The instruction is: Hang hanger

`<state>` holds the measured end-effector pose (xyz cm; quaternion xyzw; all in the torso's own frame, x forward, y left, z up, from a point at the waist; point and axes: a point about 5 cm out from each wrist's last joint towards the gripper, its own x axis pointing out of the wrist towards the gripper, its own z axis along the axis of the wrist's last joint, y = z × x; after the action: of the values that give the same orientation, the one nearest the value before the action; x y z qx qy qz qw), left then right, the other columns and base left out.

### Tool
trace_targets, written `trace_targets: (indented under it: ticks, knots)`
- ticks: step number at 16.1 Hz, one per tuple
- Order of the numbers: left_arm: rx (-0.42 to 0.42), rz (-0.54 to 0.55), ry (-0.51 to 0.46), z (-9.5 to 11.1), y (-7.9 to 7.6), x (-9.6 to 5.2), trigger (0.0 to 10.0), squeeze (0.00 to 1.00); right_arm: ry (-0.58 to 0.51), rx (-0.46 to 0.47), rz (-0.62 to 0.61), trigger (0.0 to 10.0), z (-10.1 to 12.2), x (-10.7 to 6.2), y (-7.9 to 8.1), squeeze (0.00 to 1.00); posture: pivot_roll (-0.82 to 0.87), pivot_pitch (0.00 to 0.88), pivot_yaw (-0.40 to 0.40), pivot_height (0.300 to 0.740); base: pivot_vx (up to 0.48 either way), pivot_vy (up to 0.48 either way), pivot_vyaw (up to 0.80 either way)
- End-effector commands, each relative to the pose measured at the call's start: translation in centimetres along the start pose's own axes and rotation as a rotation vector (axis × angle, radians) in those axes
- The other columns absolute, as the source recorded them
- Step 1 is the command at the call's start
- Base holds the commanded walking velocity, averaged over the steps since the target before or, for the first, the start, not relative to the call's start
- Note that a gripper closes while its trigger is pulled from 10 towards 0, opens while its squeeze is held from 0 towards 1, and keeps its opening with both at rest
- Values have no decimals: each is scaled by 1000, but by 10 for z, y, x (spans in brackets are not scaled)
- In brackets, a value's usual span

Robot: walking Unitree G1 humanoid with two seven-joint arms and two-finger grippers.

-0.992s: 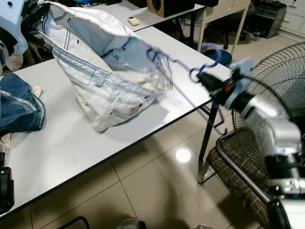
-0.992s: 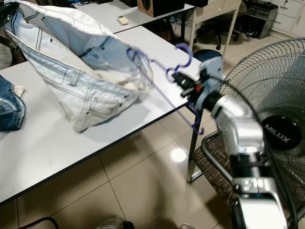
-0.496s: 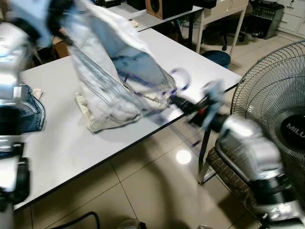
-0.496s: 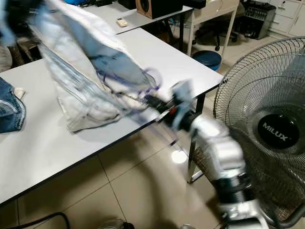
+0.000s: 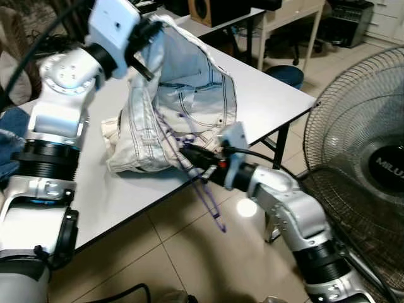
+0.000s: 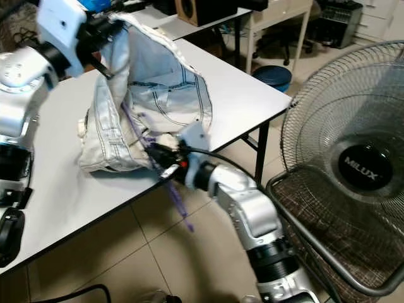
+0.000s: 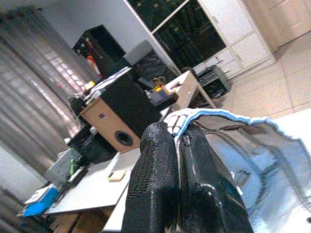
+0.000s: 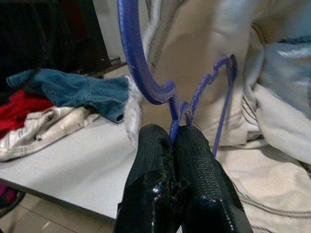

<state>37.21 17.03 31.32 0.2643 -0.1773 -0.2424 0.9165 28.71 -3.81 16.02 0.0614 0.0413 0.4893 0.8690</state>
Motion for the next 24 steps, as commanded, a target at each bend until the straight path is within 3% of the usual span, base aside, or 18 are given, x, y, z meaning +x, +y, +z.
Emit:
trace_targets:
  ticks: [1,5,7,8,10,11,12,13,15,18,20,21,22,23,24]
  knots:
    - [29,-3,-25,9,2,4,0,0,-26,-12,36,10000,7,9,9,0,-105,0,197,740,0,0,0]
    - [33,-51,-67,13,-14,11,0,0,-132,45,26,10000,20,17,12,0,-103,0,198,740,0,0,0]
    - [42,-64,-60,12,-16,12,0,0,-123,30,11,10000,20,17,10,0,-101,0,197,740,0,0,0]
    - [96,-104,-11,3,-22,10,0,0,-23,-52,-64,10000,10,12,-1,0,-99,0,197,740,0,0,0]
    - [183,-132,151,-26,-28,0,4745,0,92,-112,-158,10000,-5,-15,-18,0,-98,0,191,740,0,0,0]
    - [104,-156,190,-33,-37,-5,10000,0,102,-89,-219,10000,-9,-41,-27,0,-99,0,189,740,0,0,0]
    - [14,-173,173,-31,-45,-6,10000,859,117,-94,-258,10000,-11,-56,-33,0,-103,0,189,740,0,0,0]
    - [-3,-202,190,-33,-54,-9,10000,1000,115,-89,-295,10000,-10,-69,-40,0,-110,0,191,740,0,0,0]
    - [-18,-228,211,-38,-62,-12,10000,1000,109,-92,-308,10000,-6,-78,-44,0,-116,0,192,740,0,0,0]
    - [-154,-277,278,-45,-92,-28,10000,1000,109,-86,-295,10000,3,-91,-48,0,-122,0,159,740,0,0,0]
    - [-101,-201,344,-52,-93,-37,10000,1000,126,-78,-292,10000,4,-95,-49,0,-124,0,141,740,0,0,0]
    - [-63,-174,357,-55,-88,-39,1373,1000,137,-74,-301,10000,2,-96,-50,0,-123,0,139,740,0,0,0]
    - [-55,-167,363,-56,-85,-40,0,1000,133,-67,-303,10000,2,-95,-50,0,-120,0,138,740,0,0,0]
    - [-57,-143,382,-56,-77,-41,0,0,119,-56,-303,10000,3,-93,-49,0,-115,0,142,740,0,0,0]
    - [-45,-122,392,-56,-72,-41,0,0,110,-51,-302,10000,4,-91,-48,0,-112,0,146,740,0,0,0]
